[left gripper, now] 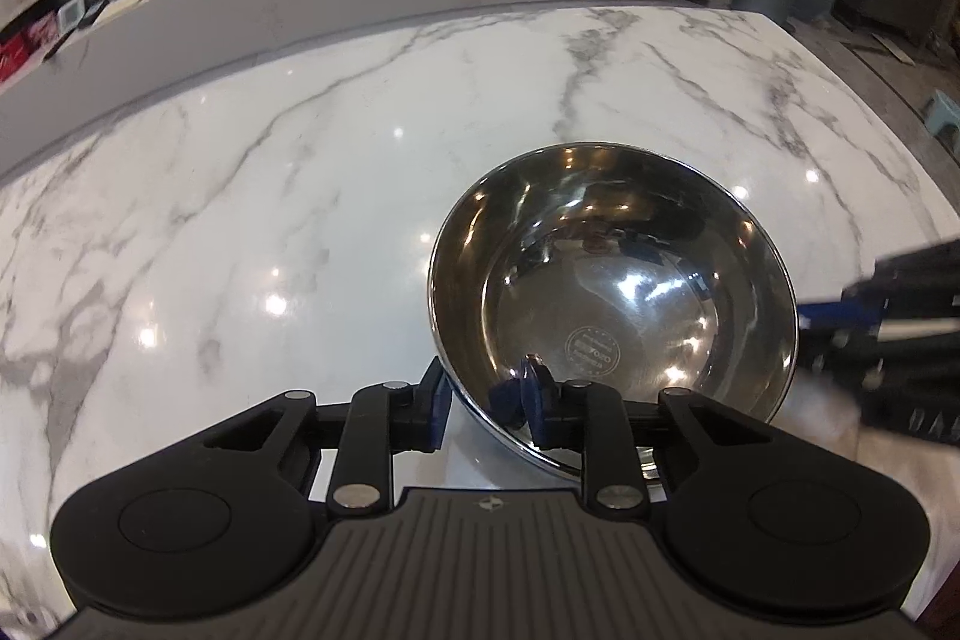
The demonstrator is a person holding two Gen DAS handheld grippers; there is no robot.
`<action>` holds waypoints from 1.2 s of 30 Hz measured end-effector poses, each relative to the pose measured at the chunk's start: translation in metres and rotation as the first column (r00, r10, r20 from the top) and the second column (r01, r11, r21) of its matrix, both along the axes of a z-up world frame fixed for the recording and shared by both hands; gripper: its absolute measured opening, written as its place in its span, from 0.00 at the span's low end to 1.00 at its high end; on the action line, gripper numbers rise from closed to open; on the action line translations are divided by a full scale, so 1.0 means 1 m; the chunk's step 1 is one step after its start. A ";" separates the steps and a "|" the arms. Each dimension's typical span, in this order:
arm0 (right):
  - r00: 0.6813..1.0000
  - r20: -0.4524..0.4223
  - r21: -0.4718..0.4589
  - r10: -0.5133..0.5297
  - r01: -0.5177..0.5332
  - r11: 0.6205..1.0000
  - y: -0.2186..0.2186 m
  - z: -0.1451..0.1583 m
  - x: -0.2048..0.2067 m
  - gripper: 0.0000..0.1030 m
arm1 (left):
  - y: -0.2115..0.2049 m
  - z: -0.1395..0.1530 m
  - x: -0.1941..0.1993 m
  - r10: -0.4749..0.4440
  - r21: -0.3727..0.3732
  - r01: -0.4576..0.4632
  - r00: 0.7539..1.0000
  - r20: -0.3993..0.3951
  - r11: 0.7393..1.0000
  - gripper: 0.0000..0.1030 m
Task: Clean bowl
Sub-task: 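Rub the cloth along the blue exterior with the right gripper while the left gripper tilts the bowl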
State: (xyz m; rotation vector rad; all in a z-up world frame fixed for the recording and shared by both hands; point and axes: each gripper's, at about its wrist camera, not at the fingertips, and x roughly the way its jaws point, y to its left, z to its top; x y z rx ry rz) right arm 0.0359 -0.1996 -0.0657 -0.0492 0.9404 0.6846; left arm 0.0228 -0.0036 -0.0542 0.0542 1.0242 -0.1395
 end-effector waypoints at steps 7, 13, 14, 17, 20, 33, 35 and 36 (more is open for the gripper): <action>1.000 -0.011 -0.010 0.007 -0.007 1.000 0.002 -0.002 -0.003 0.11 | 0.010 -0.004 0.003 0.051 -0.085 -0.057 0.996 -0.070 0.995 0.43; 1.000 0.008 0.008 -0.017 0.017 1.000 -0.006 0.004 -0.001 0.11 | 0.010 -0.003 0.003 0.032 -0.097 -0.038 0.998 -0.057 0.995 0.26; 1.000 0.011 0.016 -0.026 0.026 1.000 -0.008 0.005 -0.001 0.11 | 0.011 -0.002 0.003 0.034 -0.094 -0.038 0.998 -0.052 0.995 0.25; 0.998 0.020 0.055 -0.058 0.056 0.997 -0.017 0.010 0.002 0.11 | 0.013 0.000 0.003 0.048 -0.081 -0.051 0.998 -0.033 0.995 0.18; 0.996 0.038 0.127 -0.085 0.080 0.989 -0.027 0.018 0.002 0.11 | 0.014 0.003 0.004 0.062 -0.064 -0.063 0.998 -0.014 0.996 0.15; 0.999 -0.015 0.137 -0.038 0.040 0.990 -0.025 0.015 0.002 0.11 | 0.012 0.000 0.005 0.081 -0.084 -0.083 0.996 -0.033 0.993 0.26; 0.999 -0.034 0.114 -0.018 0.022 0.993 -0.020 0.011 0.002 0.11 | 0.012 0.000 0.004 0.077 -0.083 -0.080 0.996 -0.038 0.993 0.27; 0.999 -0.045 0.102 -0.009 0.013 0.995 -0.017 0.009 0.001 0.11 | 0.012 0.000 0.004 0.076 -0.083 -0.079 0.996 -0.041 0.993 0.27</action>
